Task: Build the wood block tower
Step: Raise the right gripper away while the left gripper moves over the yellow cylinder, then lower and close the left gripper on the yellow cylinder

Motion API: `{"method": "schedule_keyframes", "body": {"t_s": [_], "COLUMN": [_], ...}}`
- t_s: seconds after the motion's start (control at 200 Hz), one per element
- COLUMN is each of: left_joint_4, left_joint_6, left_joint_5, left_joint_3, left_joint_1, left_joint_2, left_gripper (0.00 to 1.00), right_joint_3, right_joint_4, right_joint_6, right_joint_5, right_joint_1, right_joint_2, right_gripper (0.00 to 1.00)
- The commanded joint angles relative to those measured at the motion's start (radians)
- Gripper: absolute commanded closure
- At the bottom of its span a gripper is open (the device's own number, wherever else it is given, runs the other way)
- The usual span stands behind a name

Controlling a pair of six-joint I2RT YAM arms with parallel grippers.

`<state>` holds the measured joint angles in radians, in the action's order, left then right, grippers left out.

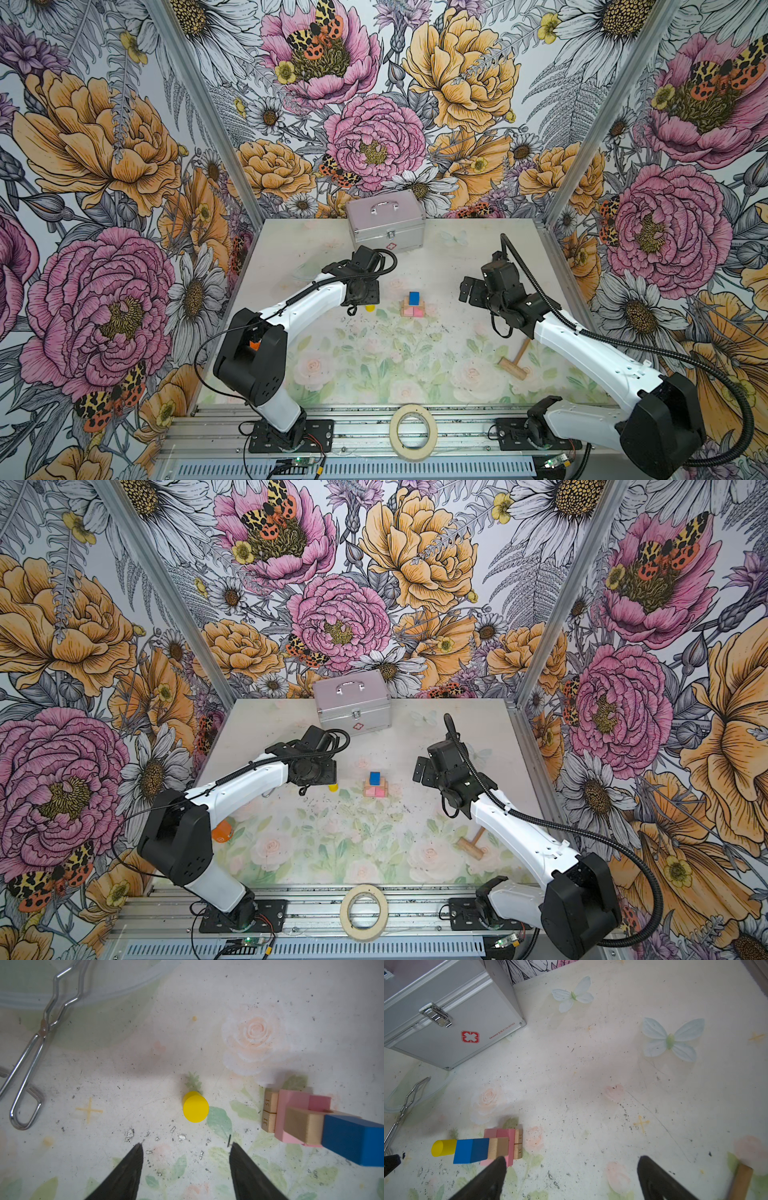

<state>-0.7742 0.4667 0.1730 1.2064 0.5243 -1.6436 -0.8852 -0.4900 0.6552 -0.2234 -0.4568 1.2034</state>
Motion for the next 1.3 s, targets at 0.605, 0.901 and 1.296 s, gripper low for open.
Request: {"method": "schedule_keyframes", "body": {"t_s": [0.605, 0.901, 1.296], "left_joint_4": [-0.033, -0.032, -0.033], "left_joint_6": [-0.033, -0.025, -0.020], "left_joint_5": [0.008, -0.011, -0.013], "left_joint_3": [0.113, 0.136, 0.150], "left_joint_1": [0.007, 0.014, 0.019], "left_joint_2": [-0.168, -0.228, -0.251], "left_gripper": [0.35, 0.40, 0.46], "right_joint_3": [0.027, 0.032, 0.036], "right_joint_4": [0.059, 0.061, 0.067], "right_joint_6": [-0.012, -0.007, -0.005], "right_joint_5": [0.008, 0.019, 0.024], "right_joint_1": [0.028, 0.030, 0.036], "right_joint_2": [0.015, 0.024, 0.035], "right_gripper": [0.00, 0.00, 0.00]}}
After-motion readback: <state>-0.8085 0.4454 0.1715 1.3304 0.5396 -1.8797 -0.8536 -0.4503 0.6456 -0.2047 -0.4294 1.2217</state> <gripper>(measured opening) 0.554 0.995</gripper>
